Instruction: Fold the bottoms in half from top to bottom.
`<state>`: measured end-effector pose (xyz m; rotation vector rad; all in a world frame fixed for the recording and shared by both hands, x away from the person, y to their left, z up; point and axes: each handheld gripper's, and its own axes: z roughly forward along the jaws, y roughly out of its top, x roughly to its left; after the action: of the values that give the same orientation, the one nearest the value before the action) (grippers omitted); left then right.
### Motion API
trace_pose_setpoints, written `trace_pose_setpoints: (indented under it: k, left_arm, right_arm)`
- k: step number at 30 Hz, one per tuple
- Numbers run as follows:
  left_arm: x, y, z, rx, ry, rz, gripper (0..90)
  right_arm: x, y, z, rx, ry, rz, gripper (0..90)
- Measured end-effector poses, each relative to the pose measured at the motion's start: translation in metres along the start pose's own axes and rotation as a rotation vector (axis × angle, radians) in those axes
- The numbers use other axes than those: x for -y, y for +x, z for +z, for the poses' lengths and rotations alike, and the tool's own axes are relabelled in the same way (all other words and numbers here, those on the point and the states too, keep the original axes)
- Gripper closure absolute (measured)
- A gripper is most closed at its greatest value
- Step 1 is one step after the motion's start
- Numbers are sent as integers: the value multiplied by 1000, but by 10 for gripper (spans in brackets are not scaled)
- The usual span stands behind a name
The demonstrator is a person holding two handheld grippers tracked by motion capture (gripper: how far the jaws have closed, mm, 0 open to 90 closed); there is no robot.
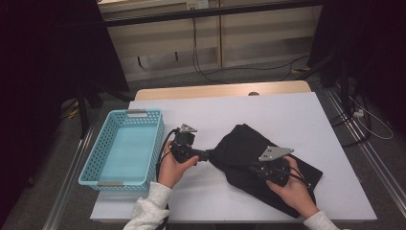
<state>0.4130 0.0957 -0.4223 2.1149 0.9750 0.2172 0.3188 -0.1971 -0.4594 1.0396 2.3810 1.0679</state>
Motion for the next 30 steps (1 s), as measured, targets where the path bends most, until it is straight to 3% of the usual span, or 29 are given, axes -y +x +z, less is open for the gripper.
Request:
trace_pose_setpoints:
  k: [10,16,17,18,30]
  left_arm:
    - [-1,-1,0,5,2,9,96]
    - [-2,0,1,11,11,3,94]
    - [-2,-2,2,-8,1,1,94]
    - [-3,-1,2,8,6,6,94]
    - [-5,-4,5,21,11,11,93]
  right_arm:
    - [-1,-1,-6,-26,-13,8,845]
    - [0,0,-12,-15,-16,-2,852]
    - [0,0,-12,-15,-16,-2,852]
    - [1,-1,-13,-13,-17,0,854]
    - [6,-3,-26,-4,-25,15,858]
